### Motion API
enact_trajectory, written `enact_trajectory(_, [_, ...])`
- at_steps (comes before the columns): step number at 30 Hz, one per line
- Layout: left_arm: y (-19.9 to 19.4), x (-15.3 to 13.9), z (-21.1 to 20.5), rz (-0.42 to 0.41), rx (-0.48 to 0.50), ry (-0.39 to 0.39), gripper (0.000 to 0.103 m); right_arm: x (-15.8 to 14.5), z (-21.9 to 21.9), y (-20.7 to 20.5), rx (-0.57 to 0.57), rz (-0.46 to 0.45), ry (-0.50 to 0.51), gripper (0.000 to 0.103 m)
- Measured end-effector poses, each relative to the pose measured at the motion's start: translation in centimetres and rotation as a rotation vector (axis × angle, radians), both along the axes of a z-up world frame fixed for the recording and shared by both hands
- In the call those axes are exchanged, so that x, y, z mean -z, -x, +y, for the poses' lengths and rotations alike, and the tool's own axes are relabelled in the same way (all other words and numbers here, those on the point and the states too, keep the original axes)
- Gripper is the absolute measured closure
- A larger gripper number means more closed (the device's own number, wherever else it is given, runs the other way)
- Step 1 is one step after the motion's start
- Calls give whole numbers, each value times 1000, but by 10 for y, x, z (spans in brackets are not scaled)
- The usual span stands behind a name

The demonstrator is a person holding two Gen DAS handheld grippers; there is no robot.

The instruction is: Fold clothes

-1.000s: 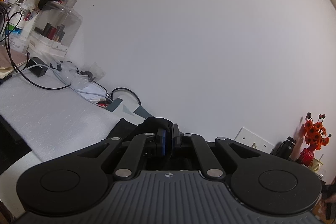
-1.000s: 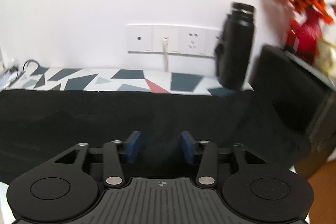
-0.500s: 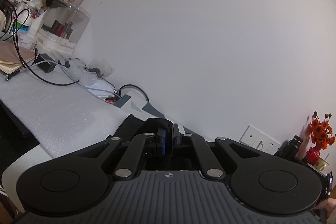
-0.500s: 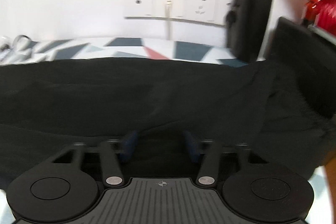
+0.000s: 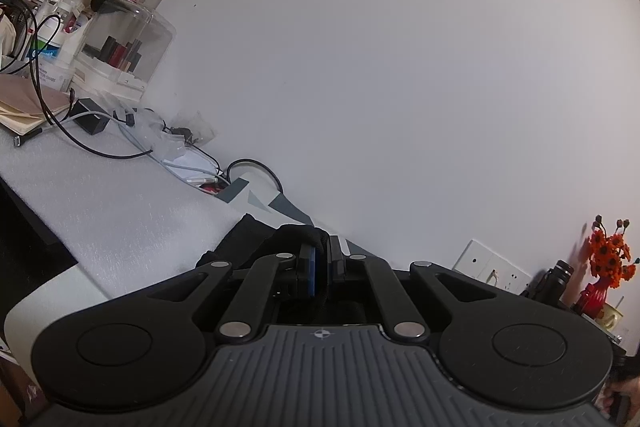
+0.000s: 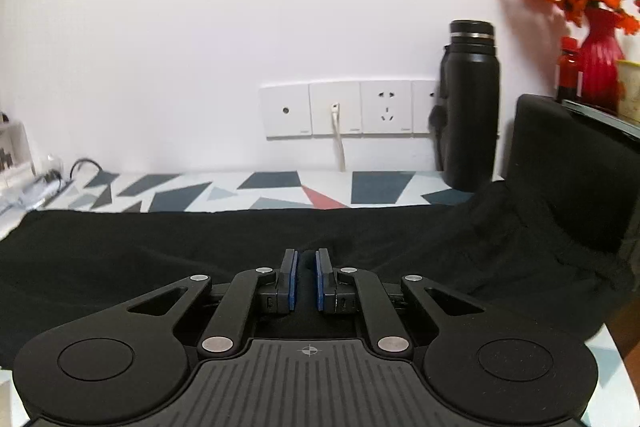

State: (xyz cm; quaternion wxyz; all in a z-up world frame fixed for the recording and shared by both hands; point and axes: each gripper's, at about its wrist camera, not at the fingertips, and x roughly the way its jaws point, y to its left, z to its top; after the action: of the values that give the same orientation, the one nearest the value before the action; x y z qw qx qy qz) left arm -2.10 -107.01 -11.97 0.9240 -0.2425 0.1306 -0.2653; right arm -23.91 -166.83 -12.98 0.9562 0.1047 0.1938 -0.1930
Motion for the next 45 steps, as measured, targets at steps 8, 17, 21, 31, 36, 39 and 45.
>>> enact_trajectory(8, [7,21,9,70,-26,16,98,24,2,3,-18,138,-1,70])
enact_trajectory(17, [10,21,6,66,-18,28,98,24,3,-14,-83,260,71,68])
enact_trajectory(21, [13,20,6,57,-19,29,98,11,5,-15,-110,240,88,94])
enact_trajectory(31, [30,-8,7,-77,-73,56,98,-52,2,46,-29,-335,144,103])
enact_trajectory(36, [33,-13,6,-106,-66,37,98,-41,-11,26,-47,-42,99,90])
enact_trajectory(39, [32,-5,6,-84,-54,50,98,-22,-9,11,-101,90,48,57])
enact_trajectory(45, [31,3,5,-48,-31,62,98,-11,-2,-21,-137,228,72,17])
